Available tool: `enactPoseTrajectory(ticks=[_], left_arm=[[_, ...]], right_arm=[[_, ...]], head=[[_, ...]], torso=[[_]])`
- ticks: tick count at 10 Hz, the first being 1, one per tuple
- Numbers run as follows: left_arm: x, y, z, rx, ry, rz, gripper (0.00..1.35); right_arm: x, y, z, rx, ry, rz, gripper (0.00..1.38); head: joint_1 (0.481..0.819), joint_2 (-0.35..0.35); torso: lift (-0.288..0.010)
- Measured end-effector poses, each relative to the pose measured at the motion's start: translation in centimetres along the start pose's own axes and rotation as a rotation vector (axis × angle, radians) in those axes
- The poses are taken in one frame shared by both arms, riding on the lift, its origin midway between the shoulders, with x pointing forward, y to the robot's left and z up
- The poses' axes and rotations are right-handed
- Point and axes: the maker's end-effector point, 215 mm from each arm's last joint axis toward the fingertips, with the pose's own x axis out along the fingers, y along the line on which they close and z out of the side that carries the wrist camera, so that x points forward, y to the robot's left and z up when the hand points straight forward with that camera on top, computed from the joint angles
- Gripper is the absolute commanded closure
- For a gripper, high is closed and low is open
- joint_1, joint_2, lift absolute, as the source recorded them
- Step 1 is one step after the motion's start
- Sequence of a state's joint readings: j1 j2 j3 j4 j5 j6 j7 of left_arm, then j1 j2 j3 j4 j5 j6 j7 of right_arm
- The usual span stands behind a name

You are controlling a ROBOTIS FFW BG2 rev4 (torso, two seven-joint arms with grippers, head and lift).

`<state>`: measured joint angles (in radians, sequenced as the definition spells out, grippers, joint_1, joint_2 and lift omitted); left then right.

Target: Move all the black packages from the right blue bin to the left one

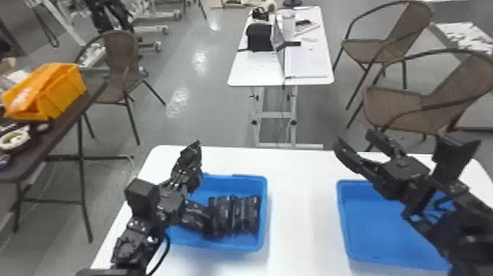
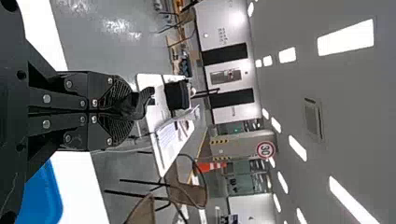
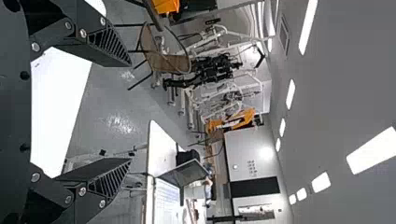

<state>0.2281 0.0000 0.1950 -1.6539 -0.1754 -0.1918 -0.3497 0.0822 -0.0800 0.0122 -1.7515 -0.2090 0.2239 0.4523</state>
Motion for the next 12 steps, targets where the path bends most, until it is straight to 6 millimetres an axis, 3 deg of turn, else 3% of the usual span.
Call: enactPoseTrajectory(ticks=[1,2,3,5,8,10,12], left_arm=[[0.1,-0.8,0.0,0.03,-0.005,-0.016,0.95],[0.1,-0.8,0.4,0.02,-0.027,-0.01,0.37],[-0.1,-0.4,0.7,-0.008,-0.05,0.006,0.03],[-0.5,0.3,2.1,-0.073,-0.105,0.027,0.2],[-2.6,1.8,5.3,-0.134,-0.17,0.115,0.25],[-6.8,2.9,4.6,-0.159,-0.151,0.188,0.25],[-10.9,1.7,1.5,-0.188,-0.059,0.186,0.25]], right_arm=[[-0.1,-0.1,-0.2,-0.002,0.003,-0.002,0.34],[-0.1,-0.2,-0.2,-0.008,0.005,-0.004,0.34],[-0.2,-0.3,-0.2,-0.013,0.006,-0.005,0.34],[-0.6,-1.0,-0.1,-0.025,0.009,-0.016,0.34],[-3.5,-3.2,-1.3,-0.082,0.042,-0.114,0.34],[-7.1,-3.3,-3.0,-0.099,0.054,-0.208,0.34],[-11.7,-2.2,-6.2,-0.061,0.105,-0.256,0.34]], head=[[0.695,0.121],[0.695,0.114],[0.695,0.115],[0.695,0.117],[0.695,0.095],[0.695,0.103],[0.695,0.111]], torso=[[0.0],[0.0],[0.0],[0.0],[0.0],[0.0],[0.0]])
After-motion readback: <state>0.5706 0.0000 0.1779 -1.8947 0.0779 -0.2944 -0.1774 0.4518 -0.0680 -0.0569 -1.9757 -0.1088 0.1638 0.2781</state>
